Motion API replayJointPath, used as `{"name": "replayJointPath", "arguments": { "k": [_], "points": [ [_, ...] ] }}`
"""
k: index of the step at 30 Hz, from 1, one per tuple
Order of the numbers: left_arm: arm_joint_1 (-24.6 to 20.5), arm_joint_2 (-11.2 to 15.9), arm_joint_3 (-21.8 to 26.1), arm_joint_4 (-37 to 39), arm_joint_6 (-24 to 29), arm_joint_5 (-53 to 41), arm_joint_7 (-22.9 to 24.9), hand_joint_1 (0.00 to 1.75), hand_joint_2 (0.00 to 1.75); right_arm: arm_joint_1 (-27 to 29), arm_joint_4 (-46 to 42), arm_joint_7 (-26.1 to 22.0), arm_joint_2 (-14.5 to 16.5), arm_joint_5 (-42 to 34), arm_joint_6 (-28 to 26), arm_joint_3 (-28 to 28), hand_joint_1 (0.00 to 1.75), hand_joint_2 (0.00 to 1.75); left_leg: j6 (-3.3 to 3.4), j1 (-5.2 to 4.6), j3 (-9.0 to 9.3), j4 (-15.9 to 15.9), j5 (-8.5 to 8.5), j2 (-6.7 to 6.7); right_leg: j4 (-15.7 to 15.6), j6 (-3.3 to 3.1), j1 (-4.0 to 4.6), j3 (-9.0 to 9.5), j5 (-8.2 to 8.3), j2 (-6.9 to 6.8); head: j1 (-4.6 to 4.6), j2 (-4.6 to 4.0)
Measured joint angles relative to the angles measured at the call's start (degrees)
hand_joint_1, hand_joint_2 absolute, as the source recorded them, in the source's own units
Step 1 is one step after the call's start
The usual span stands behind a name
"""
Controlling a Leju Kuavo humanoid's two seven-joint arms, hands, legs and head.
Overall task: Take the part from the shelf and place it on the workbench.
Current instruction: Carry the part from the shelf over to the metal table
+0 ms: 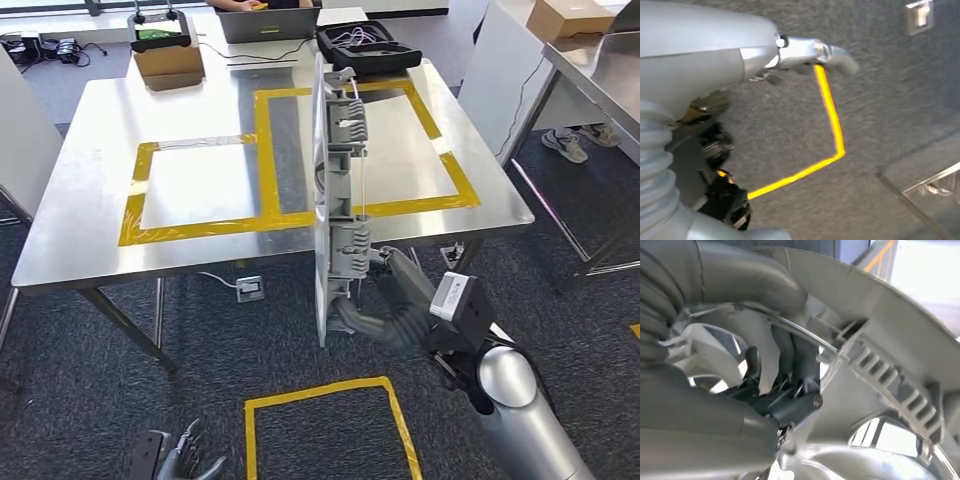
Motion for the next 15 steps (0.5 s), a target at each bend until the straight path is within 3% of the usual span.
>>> {"name": "replayJointPath", "arguments": {
  "k": [2,3,4,6,8,12,14,15],
  "points": [
    [0.0,-0.1,0.1,0.0,0.0,-0.2,0.0,0.0,1.75,0.2,0.0,0.0,0.0,0.1,0.0,-0.1,1.75,1.75,0.25,0.01,0.43,0.0,-0.5,0.02,7.1,0.2,-0.05,-4.67,-1.97,-0.02,0.04,-0.01],
    [0.0,0.0,0.1,0.0,0.0,-0.3,0.0,0.0,1.75,0.5,0.0,0.0,0.0,0.2,0.0,-0.1,1.75,1.75,0.25,0.01,0.75,0.0,-0.81,-0.01,8.7,0.25,-0.08,-6.25,-1.66,-0.02,0.05,-0.01],
    [0.0,0.0,0.1,0.0,0.0,-0.4,0.0,0.0,1.75,0.7,0.0,0.0,0.1,0.2,0.0,-0.1,1.75,1.75,0.2,0.03,1.16,0.1,-1.17,-0.06,8.3,0.27,-0.14,-6.8,-0.17,-0.03,0.05,0.0],
    [0.0,0.1,0.1,0.0,0.0,-0.6,-0.1,0.0,1.75,1.0,0.0,0.0,0.1,0.3,0.0,-0.2,1.75,1.75,-0.15,0.08,2.19,0.2,-2.07,-0.22,1.9,0.21,-0.29,-5.09,5.04,-0.11,0.05,0.01],
    [0.0,0.2,0.1,-0.1,0.0,-0.7,-0.1,0.0,1.75,1.1,0.0,-0.1,0.1,0.3,0.0,-0.2,1.75,1.75,-0.8,-0.1,2.75,0.4,-2.94,-0.32,-4.3,-0.17,-0.19,-2.71,7.85,-0.18,0.04,0.01],
    [-0.1,0.6,0.1,-0.1,0.0,-0.9,-0.1,0.0,1.75,1.5,-0.4,-0.5,0.3,0.5,-0.1,-0.6,1.75,1.75,-2.11,-0.18,3.14,0.4,-3.8,-0.19,-6.1,-1.73,-0.04,-1.73,7.09,0.02,-0.03,0.01],
    [-0.1,0.7,0.1,-0.1,0.1,-1.0,-0.2,0.0,1.75,1.9,-0.7,-0.6,0.4,0.6,-0.2,-0.9,1.75,1.75,-2.77,-0.06,1.93,3.3,-5.38,-0.03,-6.4,-2.46,-0.21,-1.09,6.76,-0.04,-0.07,0.0],
    [-0.1,0.8,0.1,-0.2,0.1,-1.1,-0.2,0.0,1.75,2.0,-0.8,-0.7,0.4,0.7,-0.2,-1.0,1.75,1.75,-3.01,0.0,0.25,6.6,-6.76,0.03,-6.5,-2.72,-0.24,-0.78,6.53,-0.07,-0.08,0.0]
  ]
}}
